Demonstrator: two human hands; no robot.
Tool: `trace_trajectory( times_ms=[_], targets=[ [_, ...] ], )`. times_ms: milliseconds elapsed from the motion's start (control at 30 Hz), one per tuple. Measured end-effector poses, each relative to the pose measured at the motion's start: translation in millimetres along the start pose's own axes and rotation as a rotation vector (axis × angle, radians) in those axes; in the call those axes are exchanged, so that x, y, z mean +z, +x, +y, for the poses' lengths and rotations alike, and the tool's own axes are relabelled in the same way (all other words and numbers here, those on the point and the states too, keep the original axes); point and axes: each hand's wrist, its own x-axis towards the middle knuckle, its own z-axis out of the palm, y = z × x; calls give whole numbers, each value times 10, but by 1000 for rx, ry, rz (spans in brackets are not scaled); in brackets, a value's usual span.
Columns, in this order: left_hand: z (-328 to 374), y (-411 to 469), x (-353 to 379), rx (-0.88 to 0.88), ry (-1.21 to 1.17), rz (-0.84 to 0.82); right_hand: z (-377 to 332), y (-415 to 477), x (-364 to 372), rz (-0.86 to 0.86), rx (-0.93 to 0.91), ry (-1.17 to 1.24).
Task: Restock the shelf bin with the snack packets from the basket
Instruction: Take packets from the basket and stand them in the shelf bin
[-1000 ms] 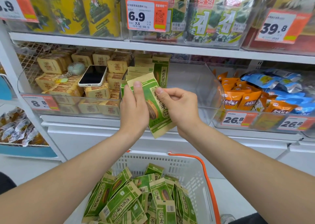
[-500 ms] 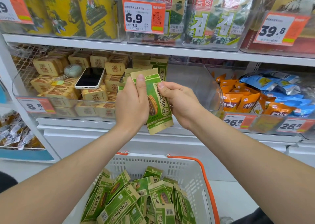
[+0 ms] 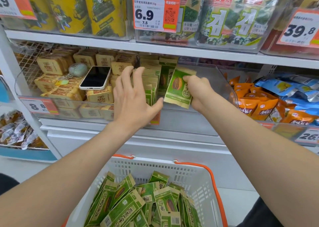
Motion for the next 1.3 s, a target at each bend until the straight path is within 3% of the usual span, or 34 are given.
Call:
trace_trajectory(
  times_ms=[167,300,500,633,767,933,1067,1167,1300],
  targets=[
    [-113,9,118,-19,-95,4,42,224,111,56,-206,-193],
    [-120,-12,205,-90,-237,60,77,371,218,74,-250,-380],
    [-113,-40,255,-160,-223,76,52,597,351,58,-317,-515],
    [-105,-46,283,-175,-180,77,64,699,413,156,-322,-778],
    [-117,-47,291,-161,-172,87,97,734,460,193,-323,-760],
    [-143,-49,311,-138,-156,82,138,689,405,101,-374,-820],
    [-157,-53,318,-121,-165,81,215,601,304,-236,-315,-1016],
    [-175,-54,322,-93,-192,102,257,551,249,-391,-265,-1105],
    [-178,-80,335,-84,-124,127,201,391,158,-337,-315,-1155]
  ],
)
